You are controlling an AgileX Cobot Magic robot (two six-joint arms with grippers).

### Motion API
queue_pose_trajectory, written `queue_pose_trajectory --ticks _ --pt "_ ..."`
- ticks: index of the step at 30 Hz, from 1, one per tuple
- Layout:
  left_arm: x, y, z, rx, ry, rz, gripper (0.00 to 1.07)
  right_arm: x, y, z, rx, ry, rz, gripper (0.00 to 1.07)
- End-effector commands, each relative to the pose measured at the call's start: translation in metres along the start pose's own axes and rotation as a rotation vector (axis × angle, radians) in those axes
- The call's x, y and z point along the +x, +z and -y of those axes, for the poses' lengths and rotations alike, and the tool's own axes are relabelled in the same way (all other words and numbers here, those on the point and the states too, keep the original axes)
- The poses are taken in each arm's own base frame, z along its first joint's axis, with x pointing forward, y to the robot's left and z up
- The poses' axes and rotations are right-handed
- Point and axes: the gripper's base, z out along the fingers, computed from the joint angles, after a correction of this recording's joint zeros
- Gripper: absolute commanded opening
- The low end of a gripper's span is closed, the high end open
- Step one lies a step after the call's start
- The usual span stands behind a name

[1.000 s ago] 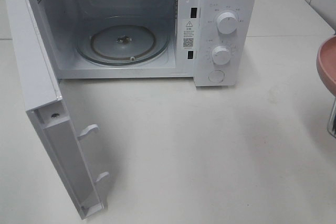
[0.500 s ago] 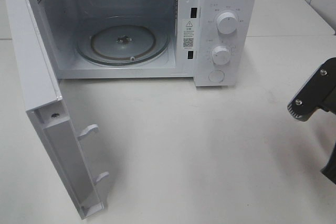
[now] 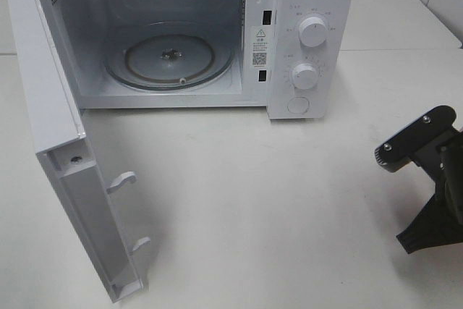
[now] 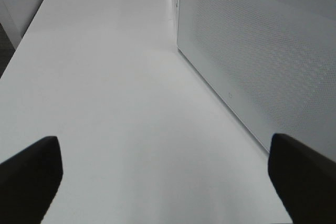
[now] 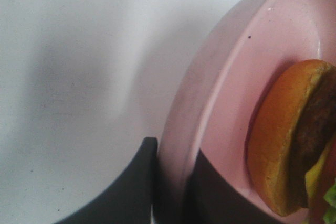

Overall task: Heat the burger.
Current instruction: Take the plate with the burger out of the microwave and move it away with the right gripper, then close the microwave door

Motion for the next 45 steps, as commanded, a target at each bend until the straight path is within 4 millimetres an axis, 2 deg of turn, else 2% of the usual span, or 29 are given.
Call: queue_pose_trajectory --ticks 1,6,13,19,21,22,23,24,27,29,31,36,37,38,39,40,41,42,43,44,45 --pt "0.000 -0.002 0.000 0.000 -0.003 0.030 1.00 -0.004 0.005 0.001 0.068 -0.017 0.014 0.02" --pt "0.000 -0.002 0.000 0.000 -0.003 0.030 1.00 -0.003 0.022 -0.018 0.061 -0.011 -0.009 0.02" --pt "0.000 -0.002 0.000 0.000 -0.003 0.030 1.00 0.001 0.037 -0.029 0.095 -0.030 -0.051 0.03" --pt "0.000 -0.002 0.000 0.000 -0.003 0.030 1.00 0.006 0.046 -0.036 0.113 -0.074 -0.094 0.09" --pt "0.000 -0.002 0.000 0.000 -0.003 0.030 1.00 0.007 0.047 -0.037 0.115 -0.077 -0.104 0.23" --pt "0.000 -0.002 0.000 0.000 -0.003 0.030 1.00 0.007 0.047 -0.037 0.115 -0.077 -0.104 0.23" --pt "0.000 -0.002 0.000 0.000 -0.003 0.030 1.00 0.007 0.046 -0.036 0.114 -0.073 -0.102 0.27" --pt "0.000 -0.002 0.000 0.000 -0.003 0.030 1.00 0.006 0.045 -0.035 0.109 -0.063 -0.097 0.36" --pt "0.000 -0.002 0.000 0.000 -0.003 0.030 1.00 0.005 0.043 -0.034 0.105 -0.054 -0.098 0.41" --pt "0.000 -0.002 0.000 0.000 -0.003 0.030 1.00 -0.001 0.032 -0.029 0.073 -0.001 -0.088 0.54" --pt "0.000 -0.002 0.000 0.000 -0.003 0.030 1.00 -0.003 0.028 -0.026 0.058 0.015 -0.081 0.56" --pt "0.000 -0.002 0.000 0.000 -0.003 0.030 1.00 -0.015 0.003 -0.013 -0.028 0.065 -0.037 0.58" --pt "0.000 -0.002 0.000 0.000 -0.003 0.030 1.00 -0.019 -0.011 -0.005 -0.080 0.093 -0.014 0.58" --pt "0.000 -0.002 0.000 0.000 -0.003 0.030 1.00 -0.019 -0.011 -0.005 -0.080 0.093 -0.014 0.58" --pt "0.000 -0.002 0.000 0.000 -0.003 0.030 1.00 -0.023 -0.025 0.003 -0.137 0.095 0.011 0.61" --pt "0.000 -0.002 0.000 0.000 -0.003 0.030 1.00 -0.023 -0.025 0.003 -0.137 0.095 0.011 0.61" --pt "0.000 -0.002 0.000 0.000 -0.003 0.030 1.00 -0.024 -0.033 0.007 -0.174 0.086 0.030 0.63" --pt "0.000 -0.002 0.000 0.000 -0.003 0.030 1.00 -0.027 -0.048 0.015 -0.241 0.044 0.071 0.69" --pt "0.000 -0.002 0.000 0.000 -0.003 0.030 1.00 -0.027 -0.048 0.015 -0.241 0.044 0.071 0.69" --pt "0.000 -0.002 0.000 0.000 -0.003 0.030 1.00 -0.027 -0.057 0.019 -0.280 0.032 0.093 0.72" --pt "0.000 -0.002 0.000 0.000 -0.003 0.030 1.00 -0.028 -0.073 0.028 -0.353 0.017 0.138 0.79"
